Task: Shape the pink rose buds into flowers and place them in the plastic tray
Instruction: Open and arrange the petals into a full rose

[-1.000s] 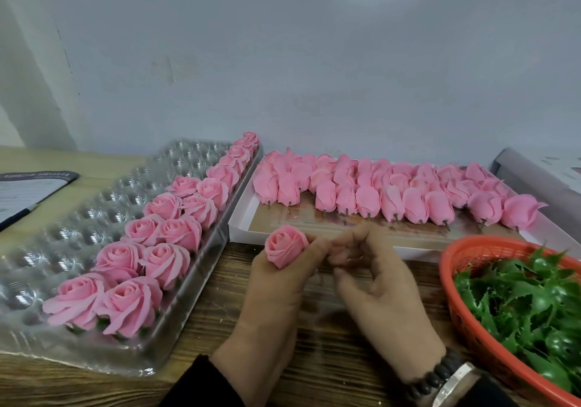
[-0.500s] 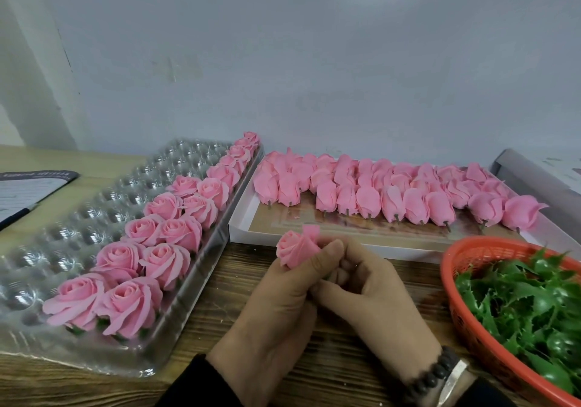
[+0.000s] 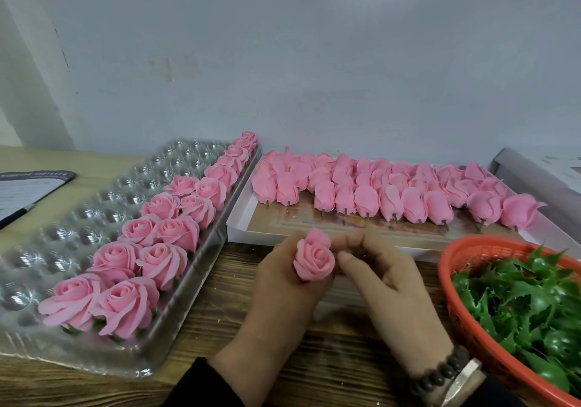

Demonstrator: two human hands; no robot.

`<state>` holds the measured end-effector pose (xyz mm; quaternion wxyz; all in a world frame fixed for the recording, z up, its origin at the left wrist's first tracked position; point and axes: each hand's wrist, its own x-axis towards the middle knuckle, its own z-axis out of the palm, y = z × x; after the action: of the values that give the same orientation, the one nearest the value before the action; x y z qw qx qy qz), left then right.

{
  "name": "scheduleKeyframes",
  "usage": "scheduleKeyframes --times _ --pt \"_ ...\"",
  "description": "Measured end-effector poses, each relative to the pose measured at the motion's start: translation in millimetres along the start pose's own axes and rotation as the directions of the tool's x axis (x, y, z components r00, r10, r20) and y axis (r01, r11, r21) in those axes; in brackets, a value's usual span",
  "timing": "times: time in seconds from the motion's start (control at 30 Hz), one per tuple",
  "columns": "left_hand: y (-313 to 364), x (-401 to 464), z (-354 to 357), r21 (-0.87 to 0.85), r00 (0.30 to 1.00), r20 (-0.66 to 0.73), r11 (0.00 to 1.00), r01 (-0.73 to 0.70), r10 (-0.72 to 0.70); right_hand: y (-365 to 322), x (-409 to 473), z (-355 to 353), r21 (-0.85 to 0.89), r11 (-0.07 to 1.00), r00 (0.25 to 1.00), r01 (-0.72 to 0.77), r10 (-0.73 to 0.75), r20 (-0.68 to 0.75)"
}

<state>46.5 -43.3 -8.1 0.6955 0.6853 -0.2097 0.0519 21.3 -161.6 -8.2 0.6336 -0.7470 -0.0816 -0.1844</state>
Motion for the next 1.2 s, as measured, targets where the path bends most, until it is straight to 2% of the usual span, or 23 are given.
scheduleKeyframes --times 0.2,0.4,0.57,0.8,0.97,1.07,1.2 --pt "-4.7 -2.1 3.6 0.083 1.000 0.016 0.997 -0.003 0.002 -4.1 0.3 1.4 -0.020 0.999 0.999 0.042 -0.041 0.012" --pt "-5.6 -0.8 4.4 0.144 0.997 0.005 0.987 0.072 -0.074 -4.1 -0.1 3.4 0.017 0.999 0.999 0.029 -0.030 0.021" --pt "-5.7 -1.3 3.1 0.148 0.989 0.078 0.983 0.111 -0.124 -3.3 -0.1 3.7 0.021 0.999 0.999 0.036 -0.036 0.005" --pt "-4.2 -2.0 1.1 0.148 0.961 0.242 0.984 0.097 -0.132 -5.9 -1.4 6.1 -0.075 0.982 0.985 0.171 -0.169 0.029" --pt "-4.7 -2.4 1.1 0.164 0.954 0.275 0.984 0.075 -0.119 -3.8 -2.4 6.0 -0.053 0.987 0.988 0.149 -0.151 -0.031" --pt "-5.6 -2.6 3.1 0.214 0.960 0.255 0.975 0.063 -0.118 -0.3 -1.9 5.3 -0.145 0.984 0.989 0.099 -0.114 -0.099" --pt "-12.8 -2.3 2.8 0.309 0.974 0.215 0.951 -0.002 -0.068 2.4 -1.1 6.1 -0.256 0.964 0.991 0.071 -0.097 -0.089"
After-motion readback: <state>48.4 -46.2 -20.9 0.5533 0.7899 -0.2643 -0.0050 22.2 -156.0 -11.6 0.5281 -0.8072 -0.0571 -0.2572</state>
